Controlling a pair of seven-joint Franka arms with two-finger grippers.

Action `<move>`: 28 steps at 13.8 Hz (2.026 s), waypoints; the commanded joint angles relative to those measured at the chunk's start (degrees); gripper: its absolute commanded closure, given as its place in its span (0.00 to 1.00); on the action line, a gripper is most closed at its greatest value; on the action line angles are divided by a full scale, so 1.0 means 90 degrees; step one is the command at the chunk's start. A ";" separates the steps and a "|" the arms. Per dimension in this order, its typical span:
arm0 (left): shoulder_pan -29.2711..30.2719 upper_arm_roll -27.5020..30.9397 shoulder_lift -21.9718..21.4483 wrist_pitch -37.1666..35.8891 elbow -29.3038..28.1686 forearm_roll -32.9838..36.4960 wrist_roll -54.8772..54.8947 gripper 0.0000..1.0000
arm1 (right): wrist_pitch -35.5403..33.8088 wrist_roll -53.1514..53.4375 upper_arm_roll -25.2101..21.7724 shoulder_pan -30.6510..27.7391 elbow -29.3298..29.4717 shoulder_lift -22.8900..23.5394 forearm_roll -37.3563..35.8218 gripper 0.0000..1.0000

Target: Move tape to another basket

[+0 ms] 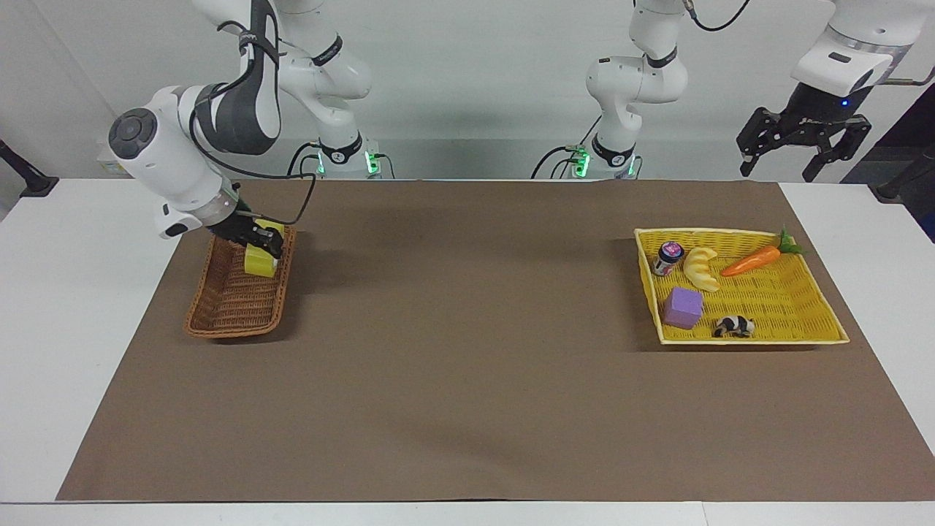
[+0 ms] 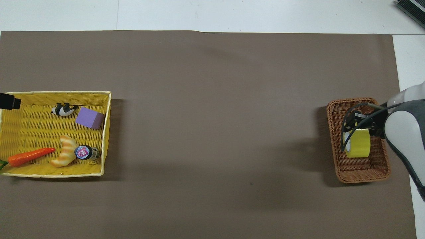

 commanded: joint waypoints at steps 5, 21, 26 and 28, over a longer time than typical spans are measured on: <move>0.0073 -0.0044 0.0014 -0.0159 0.0116 0.0095 0.0060 0.00 | 0.1175 -0.0924 0.0101 -0.0556 -0.1047 -0.0064 -0.0160 0.22; 0.0073 -0.0044 0.0014 -0.0159 0.0116 0.0095 0.0060 0.00 | -0.0209 -0.0840 0.0188 0.0586 0.1608 -0.0094 -0.0825 0.00; 0.0073 -0.0044 0.0014 -0.0159 0.0116 0.0095 0.0060 0.00 | -0.1302 -0.0515 0.0189 0.0840 0.2399 -0.0191 -0.0717 0.00; 0.0073 -0.0044 0.0004 -0.0159 0.0116 0.0095 0.0060 0.00 | -0.1811 -0.0799 0.0189 0.0840 0.2722 -0.0191 -0.0562 0.00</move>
